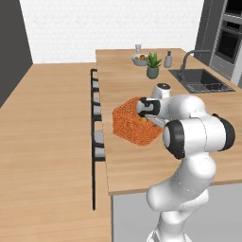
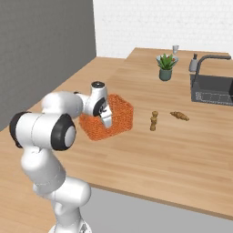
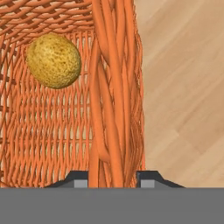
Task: Open the cabinet, pick up the bread from the cabinet and place it in the basket. Then move the basket to the dining counter.
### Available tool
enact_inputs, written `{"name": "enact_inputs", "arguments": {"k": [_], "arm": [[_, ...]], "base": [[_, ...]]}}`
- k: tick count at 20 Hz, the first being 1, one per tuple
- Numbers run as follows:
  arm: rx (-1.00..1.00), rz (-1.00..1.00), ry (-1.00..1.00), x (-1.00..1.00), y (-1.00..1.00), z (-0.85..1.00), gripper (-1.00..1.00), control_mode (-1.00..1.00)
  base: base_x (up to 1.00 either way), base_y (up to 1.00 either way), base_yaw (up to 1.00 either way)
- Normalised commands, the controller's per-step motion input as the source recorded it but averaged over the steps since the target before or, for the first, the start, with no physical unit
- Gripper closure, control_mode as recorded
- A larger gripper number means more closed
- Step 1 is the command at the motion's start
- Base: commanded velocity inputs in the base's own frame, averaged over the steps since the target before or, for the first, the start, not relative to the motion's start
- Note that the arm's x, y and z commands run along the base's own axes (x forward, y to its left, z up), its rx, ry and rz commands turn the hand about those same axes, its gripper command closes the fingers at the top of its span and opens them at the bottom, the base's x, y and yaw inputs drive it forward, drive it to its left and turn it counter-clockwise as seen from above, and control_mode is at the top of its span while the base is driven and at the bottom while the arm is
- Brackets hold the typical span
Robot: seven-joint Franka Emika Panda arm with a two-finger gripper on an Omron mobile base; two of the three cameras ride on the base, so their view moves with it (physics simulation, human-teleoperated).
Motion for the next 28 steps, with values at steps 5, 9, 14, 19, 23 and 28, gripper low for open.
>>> {"name": "enact_inputs", "arguments": {"k": [5,9,14,19,23,28], "arm": [[0.00,0.03,-0.01,1.00,0.00,-0.39,1.00,-1.00],[0.00,0.00,0.00,0.86,0.00,-0.42,1.00,-1.00],[-0.03,0.00,0.00,-0.02,-0.19,-0.35,1.00,-1.00],[-0.01,0.00,0.00,-0.35,-0.42,-0.24,1.00,-1.00],[0.00,0.01,-0.05,-0.11,-0.19,0.06,-1.00,-1.00],[0.00,0.03,-0.05,0.00,0.00,0.79,-1.00,-1.00]], "base": [[0.00,0.00,0.00],[0.00,0.00,0.00],[0.00,0.00,0.00],[0.00,0.00,0.00],[0.00,0.00,0.00],[0.00,0.00,0.00]]}}
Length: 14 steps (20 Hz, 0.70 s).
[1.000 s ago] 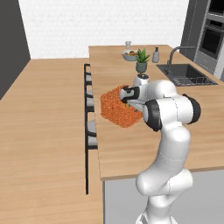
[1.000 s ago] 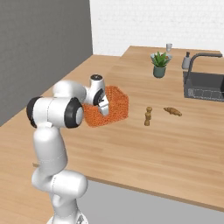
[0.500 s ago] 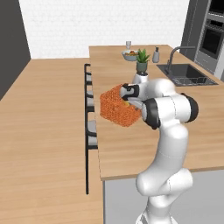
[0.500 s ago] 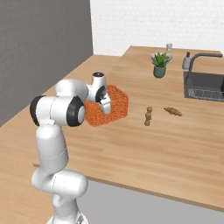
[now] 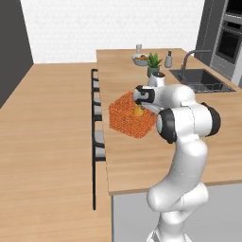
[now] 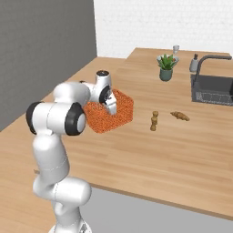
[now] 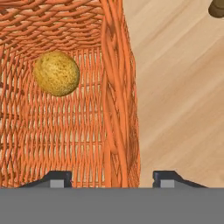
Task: Open the cabinet, pick up the bread from the cabinet and place it in the basket. Then move the basket to the dining counter.
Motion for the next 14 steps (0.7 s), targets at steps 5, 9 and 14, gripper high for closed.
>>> {"name": "enact_inputs", "arguments": {"k": [5,9,14], "arm": [[0.00,0.04,0.00,-0.41,-0.02,0.84,-1.00,-1.00],[-0.04,0.10,-0.02,-1.00,0.00,0.37,-1.00,-1.00],[-0.21,0.24,-0.13,-1.00,0.10,0.24,-1.00,-1.00]], "base": [[0.00,0.00,0.00],[0.00,0.00,0.00],[0.00,0.00,0.00]]}}
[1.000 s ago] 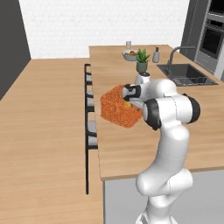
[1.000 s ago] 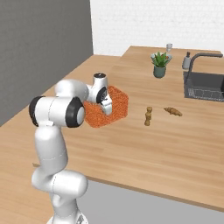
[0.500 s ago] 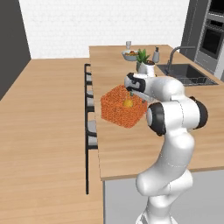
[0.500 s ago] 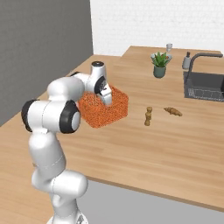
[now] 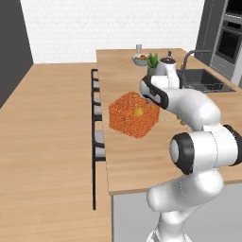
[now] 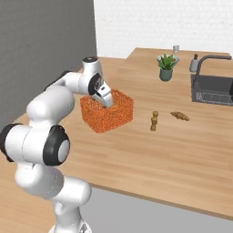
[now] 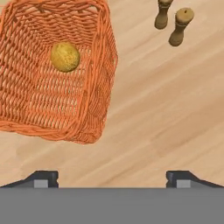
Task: Open the cabinet, pick up the bread from the cabinet and place it in the basket. Then move the basket to the dining counter.
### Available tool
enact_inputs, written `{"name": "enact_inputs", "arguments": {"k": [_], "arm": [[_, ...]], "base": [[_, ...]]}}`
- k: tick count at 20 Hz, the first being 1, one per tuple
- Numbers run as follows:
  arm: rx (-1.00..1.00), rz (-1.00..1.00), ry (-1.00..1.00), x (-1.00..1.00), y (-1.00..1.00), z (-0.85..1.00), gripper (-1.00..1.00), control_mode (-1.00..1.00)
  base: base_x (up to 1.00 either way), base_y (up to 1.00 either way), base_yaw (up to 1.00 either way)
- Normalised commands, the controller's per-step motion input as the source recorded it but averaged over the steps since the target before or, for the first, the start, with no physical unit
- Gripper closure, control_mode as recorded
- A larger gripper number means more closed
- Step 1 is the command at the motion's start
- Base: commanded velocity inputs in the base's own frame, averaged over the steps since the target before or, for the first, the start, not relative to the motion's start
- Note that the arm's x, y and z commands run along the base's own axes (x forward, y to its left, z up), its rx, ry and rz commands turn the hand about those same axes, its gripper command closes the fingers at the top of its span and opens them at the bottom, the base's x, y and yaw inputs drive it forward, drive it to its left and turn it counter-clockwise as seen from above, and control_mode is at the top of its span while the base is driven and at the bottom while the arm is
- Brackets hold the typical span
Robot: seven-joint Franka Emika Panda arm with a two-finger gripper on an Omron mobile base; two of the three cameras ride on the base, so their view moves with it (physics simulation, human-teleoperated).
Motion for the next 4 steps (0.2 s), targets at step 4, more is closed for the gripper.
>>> {"name": "enact_inputs", "arguments": {"k": [4], "arm": [[-0.19,0.23,-0.11,-1.00,0.06,0.23,-1.00,-1.00]], "base": [[0.00,0.00,0.00]]}}
